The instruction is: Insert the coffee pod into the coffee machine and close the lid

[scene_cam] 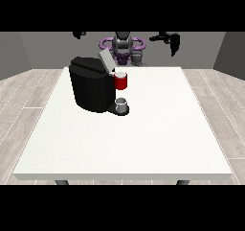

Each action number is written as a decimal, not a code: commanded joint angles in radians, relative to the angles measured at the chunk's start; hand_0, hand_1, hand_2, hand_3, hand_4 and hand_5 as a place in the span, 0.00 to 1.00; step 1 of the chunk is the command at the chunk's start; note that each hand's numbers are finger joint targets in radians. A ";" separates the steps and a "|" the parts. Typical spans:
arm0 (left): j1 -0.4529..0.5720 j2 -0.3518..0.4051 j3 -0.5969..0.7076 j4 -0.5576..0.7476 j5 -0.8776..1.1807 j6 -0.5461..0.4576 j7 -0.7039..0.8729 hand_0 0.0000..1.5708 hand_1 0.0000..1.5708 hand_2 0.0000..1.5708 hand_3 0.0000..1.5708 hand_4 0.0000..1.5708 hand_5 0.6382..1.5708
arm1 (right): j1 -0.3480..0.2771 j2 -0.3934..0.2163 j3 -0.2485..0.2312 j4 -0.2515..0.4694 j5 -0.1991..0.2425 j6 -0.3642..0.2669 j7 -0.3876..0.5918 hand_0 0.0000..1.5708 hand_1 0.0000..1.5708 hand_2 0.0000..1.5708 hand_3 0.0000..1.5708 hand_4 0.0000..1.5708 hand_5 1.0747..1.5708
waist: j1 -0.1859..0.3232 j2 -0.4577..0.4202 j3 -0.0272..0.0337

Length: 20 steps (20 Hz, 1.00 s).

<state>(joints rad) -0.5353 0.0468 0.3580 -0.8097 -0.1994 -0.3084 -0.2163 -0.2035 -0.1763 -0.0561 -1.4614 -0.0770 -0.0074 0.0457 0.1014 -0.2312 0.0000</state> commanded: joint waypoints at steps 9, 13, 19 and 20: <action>0.150 -0.046 -0.133 -0.295 0.133 0.010 0.130 0.00 0.00 0.00 0.00 0.00 1.00 | -0.124 0.003 -0.003 0.101 0.033 0.029 -0.012 0.00 0.00 0.00 0.00 0.00 1.00 | 0.065 0.080 0.0003; 0.180 -0.046 -0.123 -0.371 0.159 0.016 0.161 0.00 0.00 0.00 0.00 0.00 1.00 | -0.205 -0.010 -0.043 0.146 0.002 0.043 0.008 0.00 0.00 0.00 0.00 0.00 1.00 | 0.081 0.126 0.0002; 0.203 -0.003 -0.133 -0.451 0.163 0.027 0.107 0.00 0.00 0.00 0.00 0.00 1.00 | -0.253 -0.029 -0.085 0.240 -0.025 0.092 -0.085 0.00 0.00 0.00 0.00 0.00 1.00 | 0.053 0.245 0.0003; 0.219 -0.005 -0.152 -0.449 0.145 0.044 0.098 0.00 0.00 0.00 0.00 0.00 1.00 | -0.296 0.021 -0.041 0.227 0.017 0.033 -0.054 0.00 0.00 0.00 0.00 0.00 1.00 | 0.038 0.240 0.0001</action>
<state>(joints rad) -0.3285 0.0253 0.2270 -1.2211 -0.0450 -0.2804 -0.1054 -0.4268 -0.1737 -0.0955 -1.2745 -0.0721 0.0486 0.0025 0.1494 -0.0415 0.0003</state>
